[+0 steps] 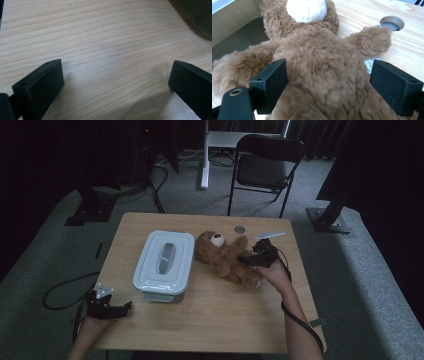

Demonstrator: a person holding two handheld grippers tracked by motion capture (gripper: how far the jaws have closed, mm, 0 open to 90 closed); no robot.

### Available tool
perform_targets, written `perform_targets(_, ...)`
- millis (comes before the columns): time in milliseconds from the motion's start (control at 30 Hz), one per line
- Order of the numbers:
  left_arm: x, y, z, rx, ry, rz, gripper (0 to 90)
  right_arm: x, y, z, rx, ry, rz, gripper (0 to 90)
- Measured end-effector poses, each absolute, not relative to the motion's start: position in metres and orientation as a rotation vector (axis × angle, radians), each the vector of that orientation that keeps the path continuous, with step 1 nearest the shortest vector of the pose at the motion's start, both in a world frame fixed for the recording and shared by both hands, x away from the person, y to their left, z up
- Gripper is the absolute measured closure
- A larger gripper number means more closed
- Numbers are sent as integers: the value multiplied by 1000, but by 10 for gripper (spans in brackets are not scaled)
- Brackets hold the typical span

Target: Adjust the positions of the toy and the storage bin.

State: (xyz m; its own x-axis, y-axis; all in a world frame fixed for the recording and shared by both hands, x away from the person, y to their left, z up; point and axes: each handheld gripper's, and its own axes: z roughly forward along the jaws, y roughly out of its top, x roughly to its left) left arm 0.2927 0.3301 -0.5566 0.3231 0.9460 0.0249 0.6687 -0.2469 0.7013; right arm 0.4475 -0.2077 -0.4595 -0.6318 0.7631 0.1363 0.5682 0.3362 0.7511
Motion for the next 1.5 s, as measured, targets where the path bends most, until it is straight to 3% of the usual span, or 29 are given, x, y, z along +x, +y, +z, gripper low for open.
perform_targets(533, 293, 330, -557, 2003, 1418, 610, 6, 455, -181, -482, 1116, 2514, 1057, 165)
perform_targets(1100, 293, 330, -557, 2001, 1421, 611, 7, 429, -159, -502, 1077, 2481, 1010, 284)
perform_targets(1200, 293, 330, -557, 2001, 1421, 611, 7, 429, -156, -501, 1075, 2475, 979, 326)
perform_targets(1500, 293, 330, -557, 2000, 1420, 611, 8, 422, -156, -498, 1058, 2399, 1000, 583)
